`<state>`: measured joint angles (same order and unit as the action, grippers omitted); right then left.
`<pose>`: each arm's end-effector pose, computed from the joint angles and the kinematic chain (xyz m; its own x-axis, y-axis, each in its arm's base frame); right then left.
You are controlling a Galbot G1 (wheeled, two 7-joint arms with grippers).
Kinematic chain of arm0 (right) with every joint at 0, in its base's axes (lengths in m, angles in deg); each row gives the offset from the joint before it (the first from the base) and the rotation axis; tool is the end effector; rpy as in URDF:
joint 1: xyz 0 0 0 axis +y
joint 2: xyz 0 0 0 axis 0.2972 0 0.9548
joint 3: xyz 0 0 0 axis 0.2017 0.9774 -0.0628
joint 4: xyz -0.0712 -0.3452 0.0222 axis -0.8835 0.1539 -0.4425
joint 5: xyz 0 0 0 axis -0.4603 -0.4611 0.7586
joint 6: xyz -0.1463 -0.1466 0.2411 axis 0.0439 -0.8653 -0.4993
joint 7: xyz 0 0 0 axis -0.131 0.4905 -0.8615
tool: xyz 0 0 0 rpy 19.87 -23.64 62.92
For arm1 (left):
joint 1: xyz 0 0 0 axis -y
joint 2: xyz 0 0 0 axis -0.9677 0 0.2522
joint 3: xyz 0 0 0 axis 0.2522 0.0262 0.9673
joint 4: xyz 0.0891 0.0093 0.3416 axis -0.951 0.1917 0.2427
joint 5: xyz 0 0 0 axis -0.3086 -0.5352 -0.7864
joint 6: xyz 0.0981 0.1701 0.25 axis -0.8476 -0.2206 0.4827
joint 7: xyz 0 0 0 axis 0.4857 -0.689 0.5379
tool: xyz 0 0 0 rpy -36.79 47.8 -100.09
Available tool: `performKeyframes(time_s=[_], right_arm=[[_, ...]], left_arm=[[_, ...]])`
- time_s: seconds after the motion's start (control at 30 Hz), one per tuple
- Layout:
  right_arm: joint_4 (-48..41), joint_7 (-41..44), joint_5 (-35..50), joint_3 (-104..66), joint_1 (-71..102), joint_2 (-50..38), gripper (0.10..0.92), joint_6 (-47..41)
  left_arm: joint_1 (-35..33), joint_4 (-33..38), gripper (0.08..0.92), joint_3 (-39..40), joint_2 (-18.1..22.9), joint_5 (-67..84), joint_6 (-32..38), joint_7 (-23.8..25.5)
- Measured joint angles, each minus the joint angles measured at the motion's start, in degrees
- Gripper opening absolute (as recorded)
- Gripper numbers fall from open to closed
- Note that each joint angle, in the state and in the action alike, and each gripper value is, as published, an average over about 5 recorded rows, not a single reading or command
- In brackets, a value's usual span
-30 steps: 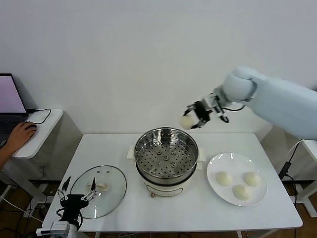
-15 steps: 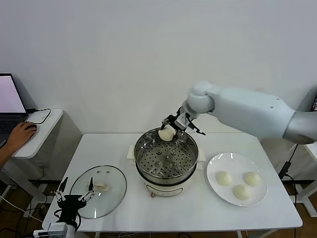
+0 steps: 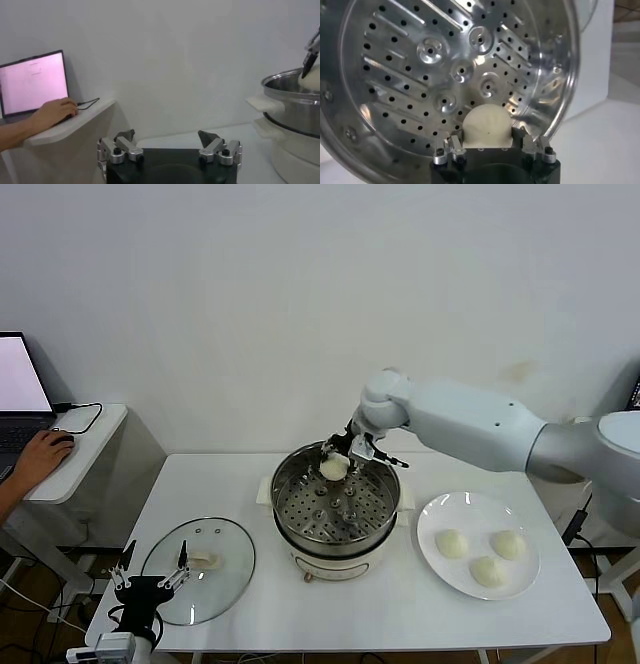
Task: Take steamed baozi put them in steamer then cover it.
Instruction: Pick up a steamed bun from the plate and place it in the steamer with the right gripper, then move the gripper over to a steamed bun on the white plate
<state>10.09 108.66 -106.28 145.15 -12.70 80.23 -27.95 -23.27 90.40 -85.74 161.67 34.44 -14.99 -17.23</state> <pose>0.5554 0.0744 -0.1036 -0.2806 -0.2976 0.9125 -0.1840 -0.9164 -0.3554 0.1085 0.0842 -0.2971 -0.9842 -0.1385 0.1103 -0.1117 0.9691 0.2200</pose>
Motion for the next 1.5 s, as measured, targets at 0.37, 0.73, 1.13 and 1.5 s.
performKeyframes(time_s=[0.37, 0.73, 1.13, 1.5], right_arm=[[-1.4, -1.2, -2.1, -1.0, 1.5, 0.7, 0.684, 2.0], [5.9, 2.5, 10.2, 1.6, -5.4, -4.4, 0.822, -6.5], [22.9, 8.6, 27.5, 7.9, -18.4, -20.3, 0.823, -29.6], [32.0, 8.9, 29.5, 9.6, -17.2, -38.3, 0.823, -39.7]], left_arm=[[-0.4, 0.5, 0.823, 0.0, 0.1, -0.5, 0.1, -0.2], [-0.8, 1.5, 0.823, 0.1, 0.0, -0.7, -0.1, -0.2], [-0.4, 2.4, 0.823, -0.1, -1.5, 0.2, -1.0, -0.2], [0.1, 2.5, 0.823, 0.0, -2.5, 0.6, -1.4, 0.0]])
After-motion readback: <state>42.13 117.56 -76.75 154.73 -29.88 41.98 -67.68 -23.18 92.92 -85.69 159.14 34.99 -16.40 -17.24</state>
